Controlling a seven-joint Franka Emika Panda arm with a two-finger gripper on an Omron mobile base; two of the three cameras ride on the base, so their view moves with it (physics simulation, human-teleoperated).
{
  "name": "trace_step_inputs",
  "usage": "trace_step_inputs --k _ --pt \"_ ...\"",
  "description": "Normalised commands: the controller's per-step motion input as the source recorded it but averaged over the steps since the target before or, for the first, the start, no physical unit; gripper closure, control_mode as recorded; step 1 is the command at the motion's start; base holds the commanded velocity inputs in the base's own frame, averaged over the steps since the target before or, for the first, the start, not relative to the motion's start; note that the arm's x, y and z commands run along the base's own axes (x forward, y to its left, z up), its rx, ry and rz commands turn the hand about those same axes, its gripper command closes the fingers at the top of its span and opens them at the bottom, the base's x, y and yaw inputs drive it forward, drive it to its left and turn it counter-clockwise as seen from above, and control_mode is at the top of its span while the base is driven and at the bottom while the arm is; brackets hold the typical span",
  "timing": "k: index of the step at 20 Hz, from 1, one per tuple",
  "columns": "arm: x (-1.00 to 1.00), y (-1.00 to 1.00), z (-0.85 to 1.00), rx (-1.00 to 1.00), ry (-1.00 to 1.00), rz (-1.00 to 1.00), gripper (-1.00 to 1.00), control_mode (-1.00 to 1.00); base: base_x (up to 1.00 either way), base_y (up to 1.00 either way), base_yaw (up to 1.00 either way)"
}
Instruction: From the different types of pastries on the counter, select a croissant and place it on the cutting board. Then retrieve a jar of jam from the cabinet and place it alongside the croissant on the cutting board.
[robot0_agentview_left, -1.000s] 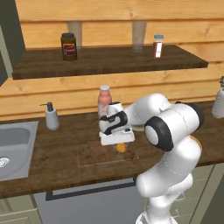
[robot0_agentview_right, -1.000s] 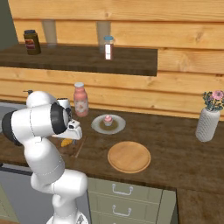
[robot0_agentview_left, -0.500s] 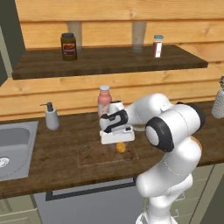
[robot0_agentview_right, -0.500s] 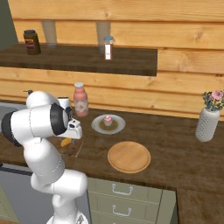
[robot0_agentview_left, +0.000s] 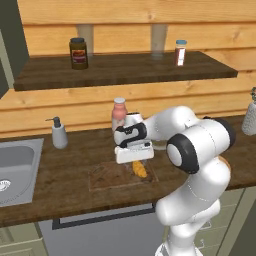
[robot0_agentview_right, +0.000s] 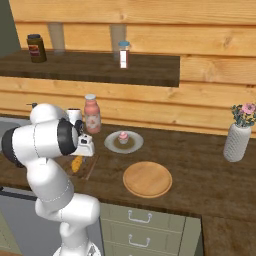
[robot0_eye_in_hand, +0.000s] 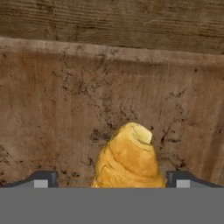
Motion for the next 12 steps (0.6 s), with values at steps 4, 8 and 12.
trace_step_inputs --k 4,8,12 --pt "0.0 -0.07 0.23 0.0 0.0 0.2 -1.0 -1.0 0.0 0.0 0.0" --pt "0.0 -0.21 0.35 0.06 0.0 0.17 -1.0 -1.0 0.0 0.0 0.0" --pt "0.0 -0.38 0.23 0.12 0.04 0.11 -1.0 -1.0 0.0 0.0 0.0"
